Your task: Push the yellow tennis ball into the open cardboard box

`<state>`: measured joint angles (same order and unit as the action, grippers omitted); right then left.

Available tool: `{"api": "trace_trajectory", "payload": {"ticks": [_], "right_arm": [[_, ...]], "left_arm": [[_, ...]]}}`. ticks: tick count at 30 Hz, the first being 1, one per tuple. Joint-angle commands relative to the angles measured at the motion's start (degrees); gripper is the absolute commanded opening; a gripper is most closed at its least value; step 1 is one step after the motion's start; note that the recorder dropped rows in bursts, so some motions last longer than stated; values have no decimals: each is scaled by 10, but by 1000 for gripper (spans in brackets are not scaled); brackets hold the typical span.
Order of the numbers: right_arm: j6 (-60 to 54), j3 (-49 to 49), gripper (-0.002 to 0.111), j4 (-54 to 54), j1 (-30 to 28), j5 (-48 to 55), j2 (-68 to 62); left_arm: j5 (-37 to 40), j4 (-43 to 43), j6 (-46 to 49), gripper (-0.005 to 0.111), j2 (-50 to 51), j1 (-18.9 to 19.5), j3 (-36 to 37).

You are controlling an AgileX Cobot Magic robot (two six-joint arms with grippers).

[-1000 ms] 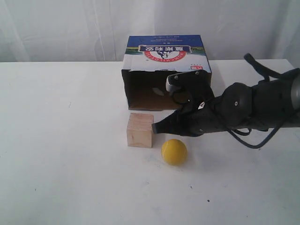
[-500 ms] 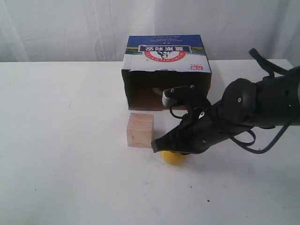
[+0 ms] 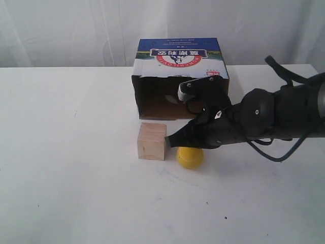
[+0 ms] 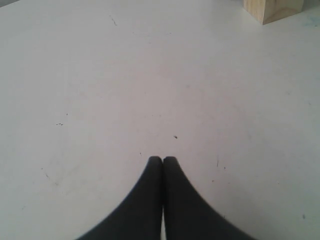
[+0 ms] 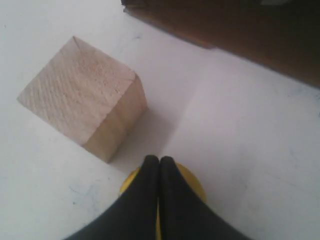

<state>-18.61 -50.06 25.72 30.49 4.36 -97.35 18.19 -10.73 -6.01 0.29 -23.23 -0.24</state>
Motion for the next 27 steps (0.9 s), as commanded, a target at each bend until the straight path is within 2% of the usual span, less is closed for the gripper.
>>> {"api": "trace_trajectory", "payload": {"ticks": [1,4,9,17,27], "right_arm": [[-9,0,0,-3,-3,-44,1],[-6,-1,0,-3,-3,-26,16],[-6,1,0,-3,-3,69,40],[13,16,0,-3,-3,121,20],[12,33,0,-35,-3,-35,18]], "left_arm": [[2,0,-1,0,-3,-4,2],[2,0,-1,0,-3,-4,2],[2,0,-1,0,-3,-4,2],[2,0,-1,0,-3,-4,2],[2,0,-1,0,-3,-4,2]]}}
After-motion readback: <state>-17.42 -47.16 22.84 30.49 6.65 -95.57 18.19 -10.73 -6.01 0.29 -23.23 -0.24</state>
